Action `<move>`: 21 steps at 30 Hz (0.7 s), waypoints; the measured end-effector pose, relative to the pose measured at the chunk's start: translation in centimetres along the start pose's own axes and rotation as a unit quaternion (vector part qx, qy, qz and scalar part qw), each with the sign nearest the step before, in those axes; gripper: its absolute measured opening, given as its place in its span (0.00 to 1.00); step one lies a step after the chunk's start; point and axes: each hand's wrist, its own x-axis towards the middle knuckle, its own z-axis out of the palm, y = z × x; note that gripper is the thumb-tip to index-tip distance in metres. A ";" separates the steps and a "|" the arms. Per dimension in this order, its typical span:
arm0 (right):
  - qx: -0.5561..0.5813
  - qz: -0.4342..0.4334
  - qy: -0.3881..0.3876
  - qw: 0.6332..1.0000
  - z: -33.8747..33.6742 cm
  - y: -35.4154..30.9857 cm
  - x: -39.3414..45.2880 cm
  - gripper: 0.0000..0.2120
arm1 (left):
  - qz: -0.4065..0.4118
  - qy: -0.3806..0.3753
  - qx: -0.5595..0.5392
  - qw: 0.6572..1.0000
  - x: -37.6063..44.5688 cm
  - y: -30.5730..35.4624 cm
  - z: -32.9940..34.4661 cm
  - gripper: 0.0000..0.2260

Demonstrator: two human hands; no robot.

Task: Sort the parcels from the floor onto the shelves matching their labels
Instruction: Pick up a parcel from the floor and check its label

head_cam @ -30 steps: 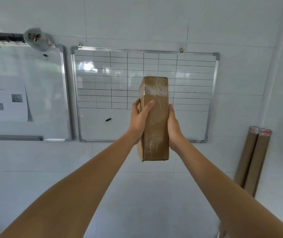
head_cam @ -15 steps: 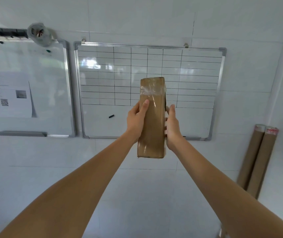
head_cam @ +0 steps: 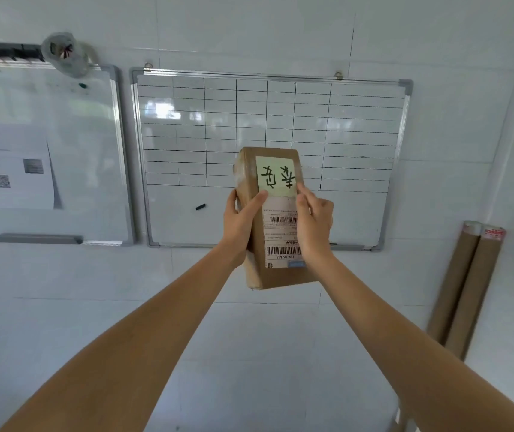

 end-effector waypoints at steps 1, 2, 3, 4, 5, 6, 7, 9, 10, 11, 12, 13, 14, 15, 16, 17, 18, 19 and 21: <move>-0.001 -0.012 -0.005 1.000 -0.2 0.1 0.0 0.20 | -0.002 -0.009 -0.001 1.000 0.2 -0.1 -0.2 0.36; 0.007 -0.014 -0.015 1.000 -0.5 0.4 0.1 0.23 | -0.005 -0.023 0.003 1.000 0.3 0.0 -0.4 0.37; 0.022 -0.002 -0.033 0.999 -0.8 0.6 0.2 0.25 | -0.008 -0.040 0.009 0.999 0.4 0.2 -0.5 0.36; 0.043 0.020 -0.054 0.997 -1.2 0.6 0.2 0.26 | -0.015 -0.059 0.012 0.998 0.5 0.3 -0.7 0.34; 0.063 0.050 -0.072 0.994 -1.4 1.0 0.3 0.28 | -0.017 -0.078 0.010 0.997 0.6 0.4 -0.8 0.30; 0.082 0.078 -0.089 0.990 -1.6 1.2 0.3 0.29 | -0.015 -0.095 0.006 0.995 0.6 0.5 -0.9 0.26; 0.101 0.105 -0.101 0.984 -1.8 1.4 0.2 0.32 | -0.014 -0.110 -0.002 0.994 0.5 0.5 -0.9 0.22; 0.130 0.142 -0.116 0.974 -1.8 1.6 -0.1 0.39 | -0.018 -0.124 -0.010 0.992 0.5 0.3 -1.0 0.19; 0.135 0.148 -0.121 0.972 -1.7 1.8 -0.1 0.41 | -0.020 -0.127 -0.008 0.992 0.3 0.3 -0.9 0.18; 0.135 0.149 -0.126 0.971 -1.7 1.9 -0.2 0.42 | -0.024 -0.126 -0.005 0.992 0.2 0.2 -0.9 0.17; 0.139 0.149 -0.127 0.971 -1.7 1.9 -0.3 0.41 | -0.028 -0.126 -0.003 0.992 0.2 0.1 -0.9 0.17; 0.143 0.155 -0.124 0.969 -1.8 2.0 -0.2 0.41 | -0.032 -0.124 -0.002 0.992 0.1 0.1 -0.9 0.17; 0.147 0.157 -0.120 0.969 -1.9 1.9 -0.2 0.40 | -0.037 -0.125 0.003 0.991 0.0 0.1 -1.0 0.17; 0.148 0.160 -0.121 0.968 -2.0 1.8 0.1 0.38 | -0.045 -0.129 0.010 0.991 0.0 0.2 -1.1 0.18; 0.151 0.165 -0.124 0.967 -2.2 1.6 0.4 0.37 | -0.057 -0.137 0.019 0.989 0.0 0.3 -1.2 0.18; 0.157 0.176 -0.126 0.964 -2.4 1.3 0.7 0.39 | -0.070 -0.151 0.030 0.986 -0.1 0.5 -1.4 0.19; 0.163 0.193 -0.124 0.960 -2.7 1.1 1.2 0.42 | -0.081 -0.168 0.044 0.981 -0.2 0.8 -1.5 0.19; 0.166 0.207 -0.121 0.957 -3.1 0.7 1.6 0.44 | -0.092 -0.188 0.060 0.976 -0.3 1.0 -1.6 0.19; 0.157 0.215 -0.130 0.955 -4.0 0.3 2.5 0.44 | -0.112 -0.222 0.091 0.964 -0.3 1.4 -1.9 0.18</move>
